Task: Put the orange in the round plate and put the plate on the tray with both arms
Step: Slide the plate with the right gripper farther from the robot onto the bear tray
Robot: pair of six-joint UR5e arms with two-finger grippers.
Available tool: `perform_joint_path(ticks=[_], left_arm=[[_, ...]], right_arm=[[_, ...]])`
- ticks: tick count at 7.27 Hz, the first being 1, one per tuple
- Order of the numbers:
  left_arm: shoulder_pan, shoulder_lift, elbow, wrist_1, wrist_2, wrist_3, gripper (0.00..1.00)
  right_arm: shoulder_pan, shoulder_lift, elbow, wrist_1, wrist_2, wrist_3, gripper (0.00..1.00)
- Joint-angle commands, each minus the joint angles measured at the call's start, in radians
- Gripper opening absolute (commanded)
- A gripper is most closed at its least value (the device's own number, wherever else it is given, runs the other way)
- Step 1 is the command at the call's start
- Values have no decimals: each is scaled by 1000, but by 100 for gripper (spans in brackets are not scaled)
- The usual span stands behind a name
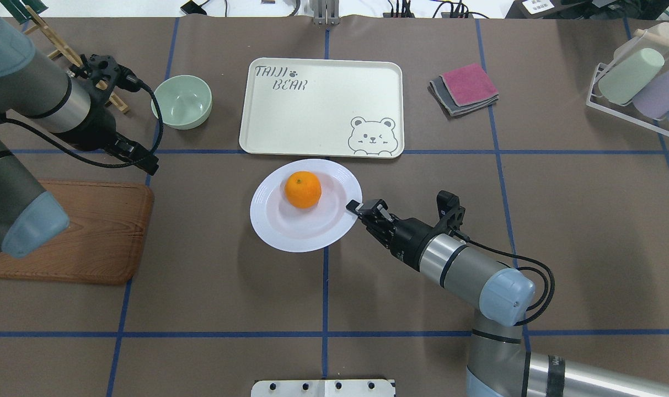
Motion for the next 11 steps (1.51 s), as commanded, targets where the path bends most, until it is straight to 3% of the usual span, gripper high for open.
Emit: perform_joint_path(ticks=[1, 7, 11], left_arm=[[0, 0, -1, 0, 0, 0, 99], [-3, 12, -38, 9, -41, -2, 99], [-3, 12, -41, 11, -41, -2, 99]], right_arm=[[27, 35, -9, -7, -105, 2, 0], [175, 343, -441, -92, -173, 158, 0], [210, 405, -543, -196, -173, 288, 0]])
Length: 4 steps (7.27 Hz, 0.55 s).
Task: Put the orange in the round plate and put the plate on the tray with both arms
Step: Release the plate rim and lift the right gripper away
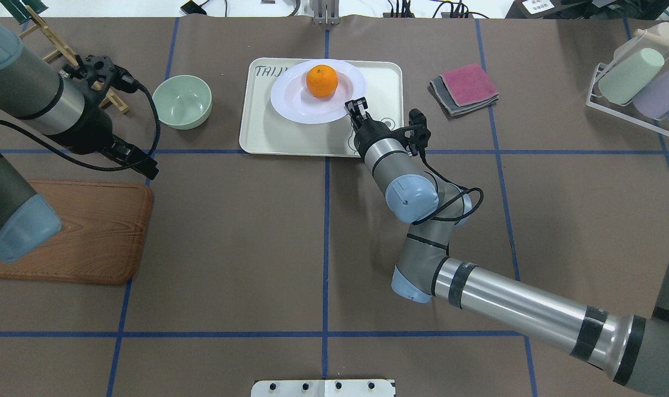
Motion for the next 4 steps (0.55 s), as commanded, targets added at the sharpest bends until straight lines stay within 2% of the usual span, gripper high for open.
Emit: perform_joint_path(ticks=[1, 2, 3, 4], left_arm=[[1, 0, 1, 0, 0, 0, 99], [1, 0, 1, 0, 0, 0, 99], [1, 0, 3, 0, 1, 0, 99], [1, -1, 3, 0, 0, 0, 99]], right_arm=[[6, 14, -28, -24, 0, 41, 32], [8, 15, -27, -24, 1, 43, 74], [6, 12, -10, -24, 1, 41, 100], [-1, -20, 93, -28, 0, 20, 100]])
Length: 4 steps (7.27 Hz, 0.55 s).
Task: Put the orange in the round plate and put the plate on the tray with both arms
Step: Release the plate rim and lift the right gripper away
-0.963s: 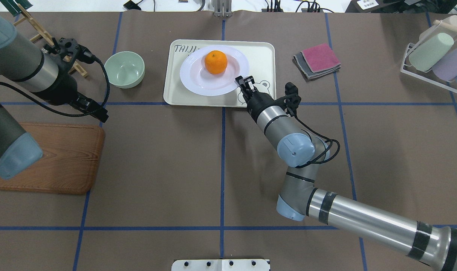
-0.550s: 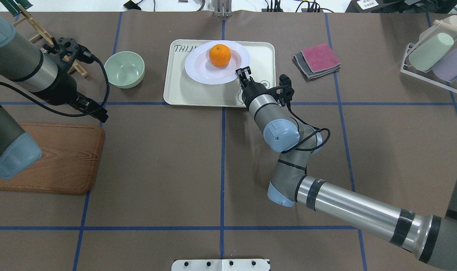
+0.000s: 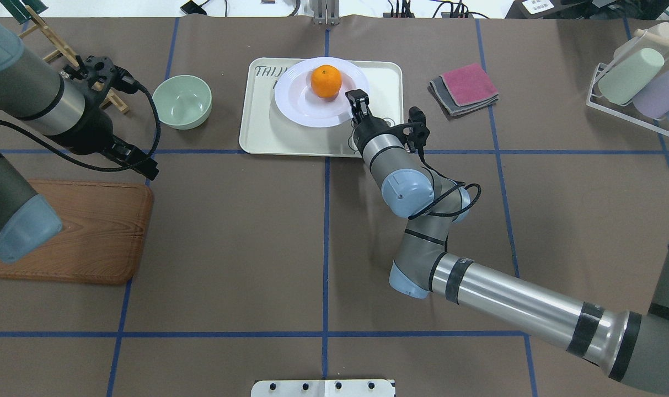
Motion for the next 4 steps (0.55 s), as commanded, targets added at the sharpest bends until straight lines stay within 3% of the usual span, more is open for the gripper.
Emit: perform_joint_path(ticks=[1, 2, 3, 4], left_arm=[[2, -1, 1, 0, -1, -8, 99], [2, -1, 2, -2, -1, -29, 99], [2, 0, 4, -2, 1, -29, 99], [0, 0, 5, -3, 2, -26, 99]], right_arm=[[-38, -117, 229, -16, -1, -39, 100], [-93, -195, 323, -17, -51, -73, 100], [-104, -220, 380, -18, -58, -100, 100], [-121, -313, 450, -9, -38, -189, 100]])
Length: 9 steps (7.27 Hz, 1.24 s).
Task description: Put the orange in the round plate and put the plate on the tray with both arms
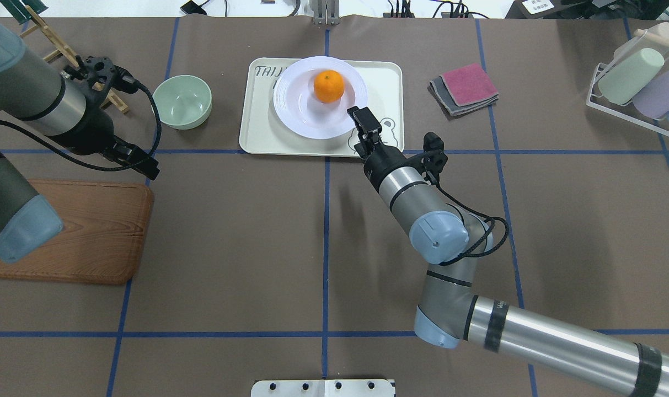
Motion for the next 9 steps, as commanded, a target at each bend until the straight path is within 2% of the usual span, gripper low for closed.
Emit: perform_joint_path(ticks=[1, 3, 4, 5, 6, 8, 9], left_arm=[[0, 1, 6, 0, 6, 7, 99], [-3, -1, 22, -4, 14, 22, 99], [-9, -1, 26, -3, 54, 89, 99], [-24, 20, 26, -4, 83, 152, 99], [-80, 49, 26, -3, 78, 267, 99], [-183, 103, 69, -9, 71, 469, 99], [-232, 109, 95, -9, 68, 540, 99]], right_arm=[[-31, -142, 150, 4, 93, -276, 100], [50, -203, 158, 3, 332, -629, 100], [156, -226, 149, -11, 546, -758, 100], [328, -228, 149, -104, 853, -931, 100], [466, -230, 149, -214, 1058, -1131, 100], [629, -245, 163, -508, 1236, -1575, 100], [685, -286, 196, -637, 1257, -1770, 100]])
